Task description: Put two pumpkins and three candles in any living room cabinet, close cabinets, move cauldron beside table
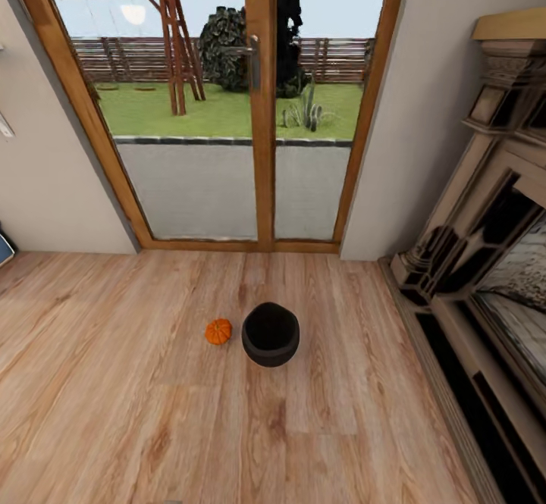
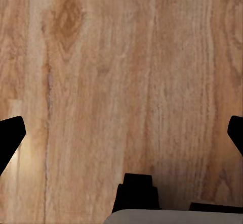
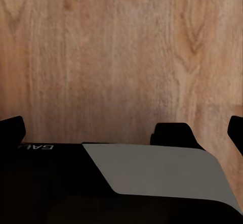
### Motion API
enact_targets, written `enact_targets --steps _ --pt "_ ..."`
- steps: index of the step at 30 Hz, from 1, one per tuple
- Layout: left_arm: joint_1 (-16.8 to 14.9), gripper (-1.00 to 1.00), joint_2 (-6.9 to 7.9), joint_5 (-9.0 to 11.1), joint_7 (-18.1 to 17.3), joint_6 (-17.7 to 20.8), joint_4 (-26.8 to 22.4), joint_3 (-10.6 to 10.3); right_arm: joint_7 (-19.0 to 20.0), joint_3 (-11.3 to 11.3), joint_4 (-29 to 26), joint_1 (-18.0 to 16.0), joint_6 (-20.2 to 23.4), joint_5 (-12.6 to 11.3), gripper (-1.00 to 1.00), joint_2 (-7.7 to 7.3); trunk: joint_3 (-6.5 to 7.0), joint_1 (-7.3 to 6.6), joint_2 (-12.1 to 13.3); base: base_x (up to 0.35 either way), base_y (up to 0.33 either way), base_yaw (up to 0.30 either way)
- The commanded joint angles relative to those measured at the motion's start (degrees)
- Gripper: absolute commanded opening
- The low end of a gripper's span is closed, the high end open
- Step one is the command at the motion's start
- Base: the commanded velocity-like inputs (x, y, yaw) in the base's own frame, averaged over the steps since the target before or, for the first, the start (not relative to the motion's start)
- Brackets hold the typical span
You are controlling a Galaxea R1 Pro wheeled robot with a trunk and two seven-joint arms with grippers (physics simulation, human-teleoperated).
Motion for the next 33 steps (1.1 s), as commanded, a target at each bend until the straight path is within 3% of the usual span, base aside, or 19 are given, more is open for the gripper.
enact_targets --steps 1,33 --pt "0.0 1.00 0.00 0.0 0.0 0.0 0.0 0.0 0.0 0.0 0.0 0.0 0.0 0.0 1.00 0.01 0.09 0.00 0.0 0.312 0.125 -0.010" --pt "0.0 1.00 -0.07 0.0 0.0 0.0 0.0 0.0 0.1 0.0 0.0 0.0 0.1 0.0 1.00 0.01 2.67 0.00 0.0 0.312 0.125 -0.001"
